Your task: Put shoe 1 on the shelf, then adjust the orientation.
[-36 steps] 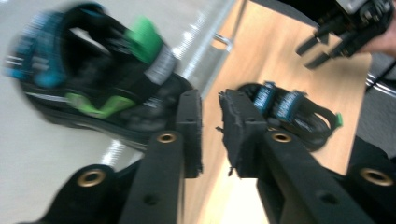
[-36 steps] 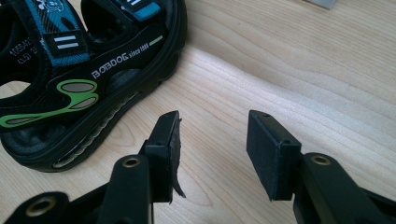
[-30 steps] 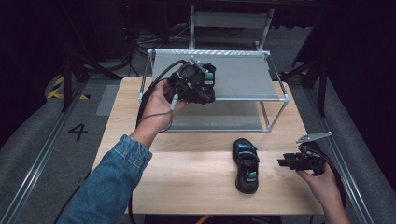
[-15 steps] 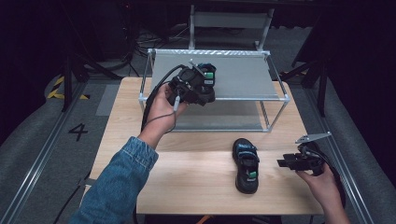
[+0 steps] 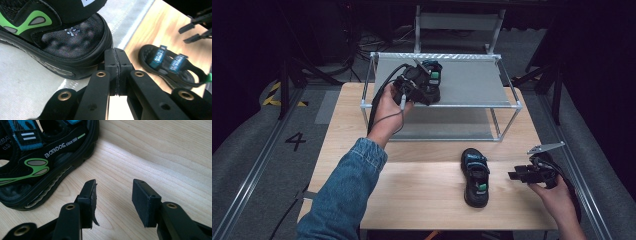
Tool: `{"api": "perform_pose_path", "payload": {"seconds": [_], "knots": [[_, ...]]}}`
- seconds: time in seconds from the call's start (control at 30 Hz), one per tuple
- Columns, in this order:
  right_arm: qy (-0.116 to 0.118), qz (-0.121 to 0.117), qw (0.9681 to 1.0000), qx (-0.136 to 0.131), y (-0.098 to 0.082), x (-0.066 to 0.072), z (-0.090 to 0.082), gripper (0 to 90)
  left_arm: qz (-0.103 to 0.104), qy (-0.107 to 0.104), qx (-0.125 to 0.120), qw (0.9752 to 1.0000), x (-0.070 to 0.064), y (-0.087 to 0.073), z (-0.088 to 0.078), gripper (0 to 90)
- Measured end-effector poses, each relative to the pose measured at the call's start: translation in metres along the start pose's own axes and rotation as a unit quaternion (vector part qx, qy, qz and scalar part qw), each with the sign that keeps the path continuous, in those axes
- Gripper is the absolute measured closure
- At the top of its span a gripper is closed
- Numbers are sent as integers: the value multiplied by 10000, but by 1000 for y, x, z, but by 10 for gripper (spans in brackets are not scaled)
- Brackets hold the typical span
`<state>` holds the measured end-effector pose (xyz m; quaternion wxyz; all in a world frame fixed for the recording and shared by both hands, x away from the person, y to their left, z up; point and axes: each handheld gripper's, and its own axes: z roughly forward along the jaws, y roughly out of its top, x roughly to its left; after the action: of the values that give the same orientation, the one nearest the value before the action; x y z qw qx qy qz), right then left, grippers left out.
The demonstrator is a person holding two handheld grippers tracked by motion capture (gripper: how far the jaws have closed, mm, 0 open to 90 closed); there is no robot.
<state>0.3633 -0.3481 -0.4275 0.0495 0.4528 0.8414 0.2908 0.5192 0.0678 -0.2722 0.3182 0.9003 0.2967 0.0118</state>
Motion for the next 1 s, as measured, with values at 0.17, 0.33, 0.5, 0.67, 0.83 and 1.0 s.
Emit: {"api": "perform_pose_path", "payload": {"seconds": [0.17, 0.33, 0.5, 0.67, 0.83, 1.0], "knots": [[6, 34, 10000, -13, -1, -1, 0, 548, 64, 1, -38, 10000, 5, 2, 2, 896], [15, 0, 10000, -12, 0, 1, -1, 548, 21, -172, -111, 9998, 3, 0, 2, 809], [6, -12, 10000, -10, 1, 2, 0, 547, 188, -171, -193, 9995, -11, -6, -14, 707], [-22, -37, 10000, -5, 2, 4, -1, 546, 256, -128, -221, 9993, -25, -17, -29, 637], [-36, -93, 9999, -30, 7, 7, -3, 541, 360, 13, -193, 9992, -39, -38, -42, 590], [-13, -196, 9998, -40, 13, 13, -9, 534, 369, 142, -289, 9988, -49, -61, -52, 528]]}}
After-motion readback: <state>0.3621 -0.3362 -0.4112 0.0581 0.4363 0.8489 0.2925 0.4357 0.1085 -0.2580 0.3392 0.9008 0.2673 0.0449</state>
